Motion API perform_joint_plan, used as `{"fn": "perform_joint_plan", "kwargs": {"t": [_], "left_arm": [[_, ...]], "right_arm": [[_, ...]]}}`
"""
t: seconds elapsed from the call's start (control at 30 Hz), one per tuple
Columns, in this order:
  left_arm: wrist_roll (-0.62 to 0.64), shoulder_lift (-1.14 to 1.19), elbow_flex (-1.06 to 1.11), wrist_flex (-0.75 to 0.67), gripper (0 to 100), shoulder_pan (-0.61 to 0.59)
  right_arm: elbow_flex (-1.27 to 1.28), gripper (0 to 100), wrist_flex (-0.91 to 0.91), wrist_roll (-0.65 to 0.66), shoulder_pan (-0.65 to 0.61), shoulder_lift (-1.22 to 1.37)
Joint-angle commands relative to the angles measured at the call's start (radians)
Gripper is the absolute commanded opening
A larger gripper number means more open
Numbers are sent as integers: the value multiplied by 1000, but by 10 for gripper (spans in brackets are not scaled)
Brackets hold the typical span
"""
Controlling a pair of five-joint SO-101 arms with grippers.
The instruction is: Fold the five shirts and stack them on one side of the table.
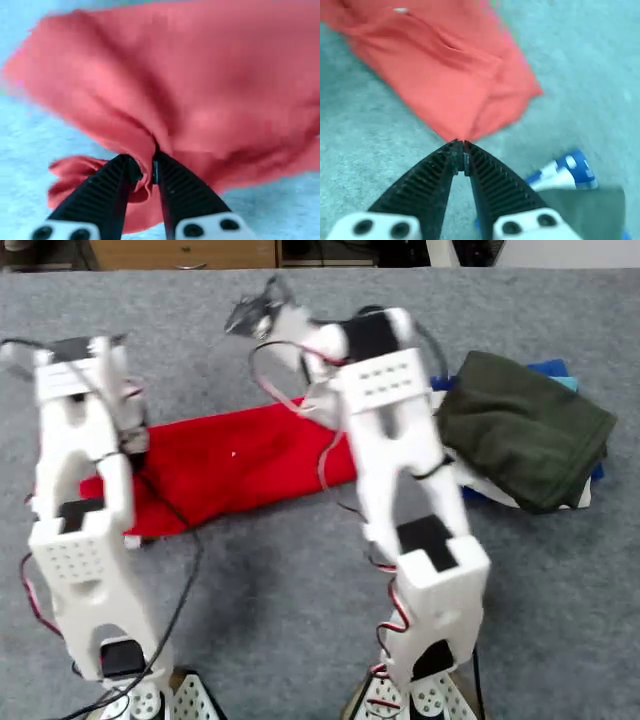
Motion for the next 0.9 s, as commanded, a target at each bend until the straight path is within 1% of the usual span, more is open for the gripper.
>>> {"fn": "perform_joint_plan", "kwargs": {"t": [0.0,0.23,0.37,0.53,0.6,0.73,0.87], "left_arm": [[77,-71,-37,-3,19,146],[193,-61,-166,-9,19,368],[275,-61,-212,-86,19,470],[414,-61,-215,-219,19,560],[451,-61,-213,-264,19,592],[497,-48,-207,-342,19,632],[517,2,-221,-370,19,643]], "right_arm": [[-1,2,14,-68,94,-151],[13,2,15,-190,232,-323],[96,2,12,-195,288,-363],[185,2,8,-195,341,-380],[208,2,-8,-196,354,-381],[211,2,-18,-196,367,-381],[208,2,-18,-199,367,-381]]}}
